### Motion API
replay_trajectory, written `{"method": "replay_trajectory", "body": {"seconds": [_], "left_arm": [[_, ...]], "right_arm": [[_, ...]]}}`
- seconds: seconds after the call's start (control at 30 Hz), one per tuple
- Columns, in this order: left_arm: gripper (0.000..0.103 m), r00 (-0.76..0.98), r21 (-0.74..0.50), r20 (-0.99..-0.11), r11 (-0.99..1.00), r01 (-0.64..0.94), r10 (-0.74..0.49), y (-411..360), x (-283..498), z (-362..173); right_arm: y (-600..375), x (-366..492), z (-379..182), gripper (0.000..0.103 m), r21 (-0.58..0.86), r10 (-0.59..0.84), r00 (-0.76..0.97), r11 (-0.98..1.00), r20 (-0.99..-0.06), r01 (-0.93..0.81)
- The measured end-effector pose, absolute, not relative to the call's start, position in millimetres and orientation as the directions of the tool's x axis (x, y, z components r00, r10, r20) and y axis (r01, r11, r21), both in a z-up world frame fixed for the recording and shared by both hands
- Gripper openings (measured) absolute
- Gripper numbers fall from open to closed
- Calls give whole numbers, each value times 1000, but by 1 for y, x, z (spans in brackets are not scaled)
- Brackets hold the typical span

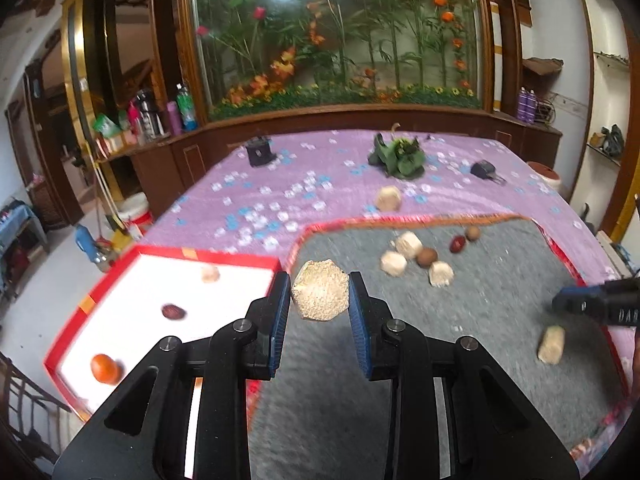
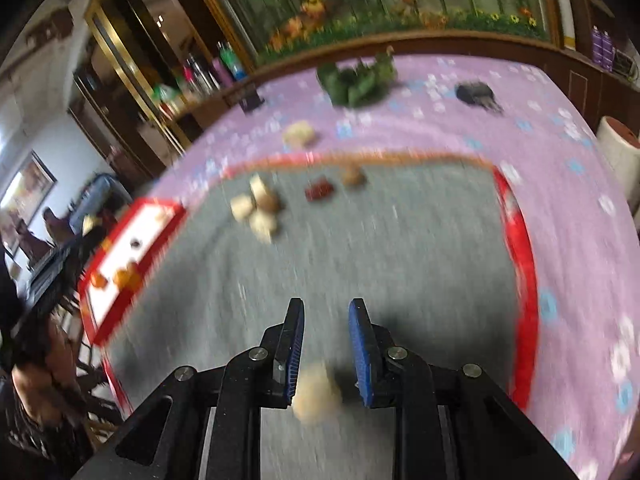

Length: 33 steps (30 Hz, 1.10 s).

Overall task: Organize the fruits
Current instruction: 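Lift the textured ball and beige cylinder and carry both toward the white tray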

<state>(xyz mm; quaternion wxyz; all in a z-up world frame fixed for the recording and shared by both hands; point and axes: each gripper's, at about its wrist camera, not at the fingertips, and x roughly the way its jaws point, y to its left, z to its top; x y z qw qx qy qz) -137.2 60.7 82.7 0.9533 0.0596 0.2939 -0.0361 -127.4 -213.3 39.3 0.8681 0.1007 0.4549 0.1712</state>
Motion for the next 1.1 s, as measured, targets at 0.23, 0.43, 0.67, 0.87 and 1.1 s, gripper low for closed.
{"method": "replay_trajectory", "body": {"seconds": [0.23,0.43,0.67,0.87,1.1], "left_arm": [[28,811,95,-580,984,154,-71,58,-153,74],[28,812,84,-577,982,167,-89,60,-155,73],[28,808,85,-584,984,159,-80,63,-153,71],[28,815,80,-577,988,130,-60,73,-152,70],[28,830,88,-558,993,77,-14,93,-154,71]], "right_arm": [[-202,-150,27,29,260,335,554,942,-762,-213],[-189,-159,21,38,213,312,546,947,-777,-239],[-180,-153,13,28,177,277,594,959,-755,-223],[-172,-146,28,27,280,370,598,929,-712,-242],[-137,-132,58,27,404,509,594,859,-622,-314]]}}
